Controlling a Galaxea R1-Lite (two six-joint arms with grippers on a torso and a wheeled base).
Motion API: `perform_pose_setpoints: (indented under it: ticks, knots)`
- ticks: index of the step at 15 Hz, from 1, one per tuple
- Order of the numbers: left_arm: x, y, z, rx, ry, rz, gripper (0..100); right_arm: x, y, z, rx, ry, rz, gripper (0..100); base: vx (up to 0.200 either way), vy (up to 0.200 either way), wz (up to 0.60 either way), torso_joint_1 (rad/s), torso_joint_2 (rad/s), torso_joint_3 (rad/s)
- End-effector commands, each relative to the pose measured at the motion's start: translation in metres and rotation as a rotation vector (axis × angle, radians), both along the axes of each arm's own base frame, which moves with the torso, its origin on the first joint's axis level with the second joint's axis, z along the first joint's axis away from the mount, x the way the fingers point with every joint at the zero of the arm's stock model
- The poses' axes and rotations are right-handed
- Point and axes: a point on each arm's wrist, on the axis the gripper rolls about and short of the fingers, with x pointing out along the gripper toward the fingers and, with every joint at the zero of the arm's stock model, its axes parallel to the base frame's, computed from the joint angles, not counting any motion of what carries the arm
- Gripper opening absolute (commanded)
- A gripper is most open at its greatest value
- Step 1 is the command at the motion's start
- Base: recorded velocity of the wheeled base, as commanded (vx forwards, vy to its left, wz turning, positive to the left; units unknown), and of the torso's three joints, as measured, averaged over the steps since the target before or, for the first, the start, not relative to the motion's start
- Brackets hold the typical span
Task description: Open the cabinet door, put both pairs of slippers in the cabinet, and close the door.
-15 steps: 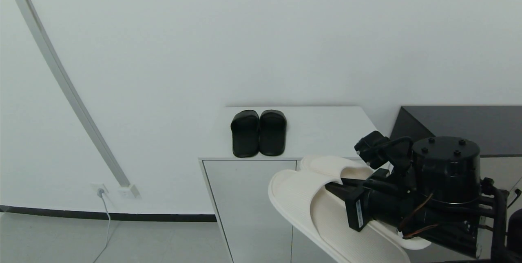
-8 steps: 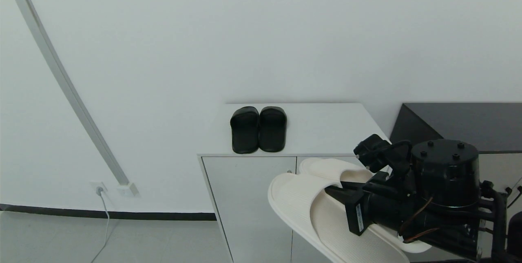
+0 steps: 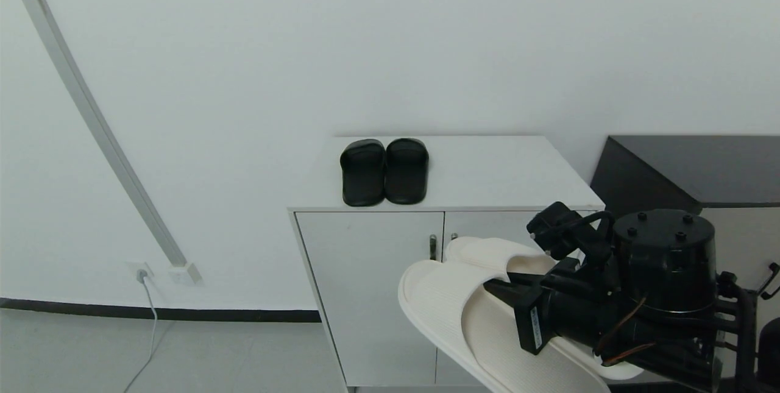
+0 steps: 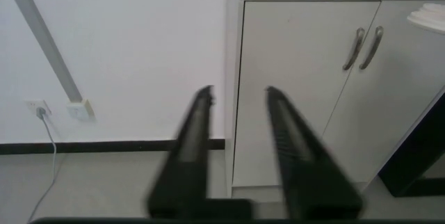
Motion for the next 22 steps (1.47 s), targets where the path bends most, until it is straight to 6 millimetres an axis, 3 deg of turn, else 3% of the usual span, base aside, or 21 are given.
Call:
perform_pose_setpoints:
  ticks: [1, 12, 22]
  knots:
    - [0.0001, 0.0000, 0.0000, 0.000, 0.001, 0.000, 100, -0.0010, 0.0010, -0.0014, -0.003, 0.004, 0.005, 0, 0.000, 0.000, 0.00, -0.251, 0.55, 0.310]
    - [0.0001, 0.0000, 0.0000, 0.001, 0.001, 0.001, 100, -0.0034, 0.0033, -0.0055, -0.016, 0.016, 0.018, 0, 0.000, 0.000, 0.00, -0.207, 0.52, 0.316]
    - [0.0001, -0.0001, -0.0001, 0.018, 0.003, -0.005, 100, -0.0067, -0.0005, -0.0092, -0.012, 0.006, 0.009, 0, 0.000, 0.000, 0.00, -0.134, 0.47, 0.336]
